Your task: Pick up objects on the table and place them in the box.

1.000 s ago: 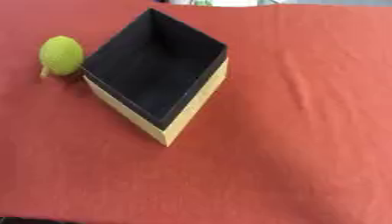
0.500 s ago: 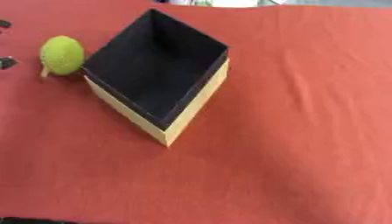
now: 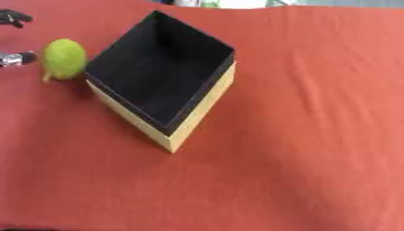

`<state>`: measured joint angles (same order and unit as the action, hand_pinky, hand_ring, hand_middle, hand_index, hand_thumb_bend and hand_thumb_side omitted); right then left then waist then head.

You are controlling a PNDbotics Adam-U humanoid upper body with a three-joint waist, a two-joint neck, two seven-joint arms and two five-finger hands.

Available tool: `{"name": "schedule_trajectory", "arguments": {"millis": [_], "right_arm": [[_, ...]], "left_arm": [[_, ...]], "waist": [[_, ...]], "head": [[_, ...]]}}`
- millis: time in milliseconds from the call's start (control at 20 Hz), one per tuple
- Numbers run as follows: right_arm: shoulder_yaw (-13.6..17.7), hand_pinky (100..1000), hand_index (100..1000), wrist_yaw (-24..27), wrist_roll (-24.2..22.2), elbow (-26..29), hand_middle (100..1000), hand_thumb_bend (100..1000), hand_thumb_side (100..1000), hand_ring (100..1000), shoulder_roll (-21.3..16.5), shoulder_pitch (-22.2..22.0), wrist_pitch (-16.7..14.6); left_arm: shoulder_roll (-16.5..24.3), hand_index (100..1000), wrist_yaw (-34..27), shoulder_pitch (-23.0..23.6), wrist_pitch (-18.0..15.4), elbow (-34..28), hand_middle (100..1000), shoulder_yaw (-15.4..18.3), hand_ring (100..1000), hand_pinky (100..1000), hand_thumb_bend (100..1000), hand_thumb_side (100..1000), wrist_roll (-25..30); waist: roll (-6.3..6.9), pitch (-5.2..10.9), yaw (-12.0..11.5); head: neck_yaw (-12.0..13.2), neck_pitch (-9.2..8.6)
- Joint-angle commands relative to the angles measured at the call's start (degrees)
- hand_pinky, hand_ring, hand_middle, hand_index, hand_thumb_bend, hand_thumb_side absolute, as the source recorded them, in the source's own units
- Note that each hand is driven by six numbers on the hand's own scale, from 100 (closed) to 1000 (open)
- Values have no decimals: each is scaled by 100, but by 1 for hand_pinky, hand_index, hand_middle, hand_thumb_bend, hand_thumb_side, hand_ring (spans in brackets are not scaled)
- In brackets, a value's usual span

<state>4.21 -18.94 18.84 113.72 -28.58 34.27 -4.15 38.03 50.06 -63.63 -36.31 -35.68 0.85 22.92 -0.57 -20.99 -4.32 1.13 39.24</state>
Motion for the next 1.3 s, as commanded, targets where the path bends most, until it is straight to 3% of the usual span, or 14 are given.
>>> {"name": "schedule_trajectory", "arguments": {"millis": [50,400,650,1300], "right_arm": [[49,745,840,28,13,88,644,100,587,624,-75,84,-21],[59,745,840,22,40,88,643,100,587,624,-91,41,-19],[55,745,839,21,37,88,643,100,587,624,-60,49,-20],[62,746,839,49,62,88,642,100,588,625,22,83,-39]], "left_arm": [[106,1000,-201,-145,-138,-21,943,29,913,967,432,754,267],[251,1000,-945,-183,-271,-192,952,114,924,975,434,862,1207],[272,1000,-1359,-150,-159,-382,942,78,922,972,444,863,1640],[-84,998,-1004,-148,-69,-242,940,-22,930,972,467,781,1784]], "waist": [[31,113,2],[92,127,-21],[91,135,-19],[93,66,74]], "head": [[15,-30],[-31,16],[-35,20],[16,-20]]}}
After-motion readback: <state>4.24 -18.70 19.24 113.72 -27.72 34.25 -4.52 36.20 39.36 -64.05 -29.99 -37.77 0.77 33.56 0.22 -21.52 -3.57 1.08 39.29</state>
